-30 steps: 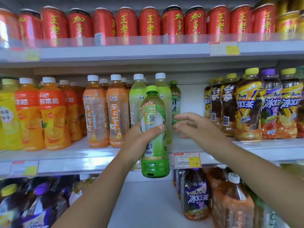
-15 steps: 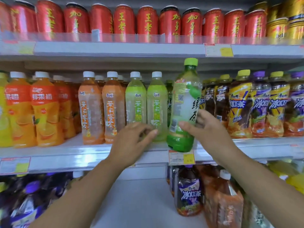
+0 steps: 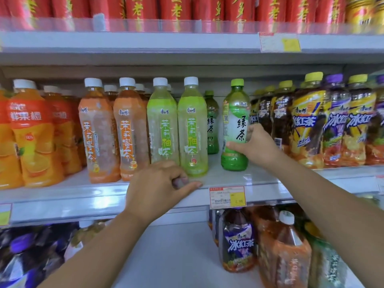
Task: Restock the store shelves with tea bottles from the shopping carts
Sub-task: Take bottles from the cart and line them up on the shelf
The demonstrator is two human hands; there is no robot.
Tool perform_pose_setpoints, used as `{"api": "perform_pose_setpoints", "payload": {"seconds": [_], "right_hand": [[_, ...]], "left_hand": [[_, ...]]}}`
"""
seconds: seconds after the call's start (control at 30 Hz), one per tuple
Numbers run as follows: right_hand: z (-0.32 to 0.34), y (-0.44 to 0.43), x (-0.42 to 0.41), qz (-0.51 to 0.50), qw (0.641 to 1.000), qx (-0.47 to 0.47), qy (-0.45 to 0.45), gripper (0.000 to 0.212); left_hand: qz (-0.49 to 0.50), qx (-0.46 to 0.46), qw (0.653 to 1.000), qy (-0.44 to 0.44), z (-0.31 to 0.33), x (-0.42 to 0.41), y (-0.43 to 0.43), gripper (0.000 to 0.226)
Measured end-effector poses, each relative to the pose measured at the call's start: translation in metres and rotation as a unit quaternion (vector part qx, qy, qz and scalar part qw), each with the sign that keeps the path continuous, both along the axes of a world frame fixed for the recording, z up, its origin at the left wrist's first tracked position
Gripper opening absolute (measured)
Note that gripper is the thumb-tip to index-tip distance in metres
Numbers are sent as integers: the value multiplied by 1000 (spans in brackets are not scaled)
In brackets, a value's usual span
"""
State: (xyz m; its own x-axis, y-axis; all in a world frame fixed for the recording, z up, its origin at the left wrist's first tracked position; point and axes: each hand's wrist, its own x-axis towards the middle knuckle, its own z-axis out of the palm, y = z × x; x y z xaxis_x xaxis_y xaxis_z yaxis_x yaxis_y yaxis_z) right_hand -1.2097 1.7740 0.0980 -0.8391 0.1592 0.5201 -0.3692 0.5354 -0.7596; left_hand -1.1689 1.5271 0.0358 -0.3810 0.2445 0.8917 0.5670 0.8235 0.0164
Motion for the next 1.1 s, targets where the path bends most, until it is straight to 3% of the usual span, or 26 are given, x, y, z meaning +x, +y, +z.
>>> {"api": "perform_pose_setpoints", "payload": {"seconds": [0.2,0.3,0.43,0.73,0.9,1.1], "right_hand": [[4,10,-30,3,997,-38,-64,76],[4,16,-35,25,995,-62,-78,69],[12,18,-53,13,996,-42,-81,57],[26,18,-112,-17,991,2,-135,61],[19,25,-141,-77,989,57,-116,71],[15,27,-153,-63,990,44,-118,82]], "left_hand": [[2,1,1000,-3,2,2,1,45],[5,11,1000,-13,1,2,1,43],[11,6,1000,-10,1,1,1,43],[6,-10,1000,20,-4,-7,-2,43],[-8,-15,999,29,-7,-11,-4,42],[-10,-16,999,27,-6,-11,-4,42]]}}
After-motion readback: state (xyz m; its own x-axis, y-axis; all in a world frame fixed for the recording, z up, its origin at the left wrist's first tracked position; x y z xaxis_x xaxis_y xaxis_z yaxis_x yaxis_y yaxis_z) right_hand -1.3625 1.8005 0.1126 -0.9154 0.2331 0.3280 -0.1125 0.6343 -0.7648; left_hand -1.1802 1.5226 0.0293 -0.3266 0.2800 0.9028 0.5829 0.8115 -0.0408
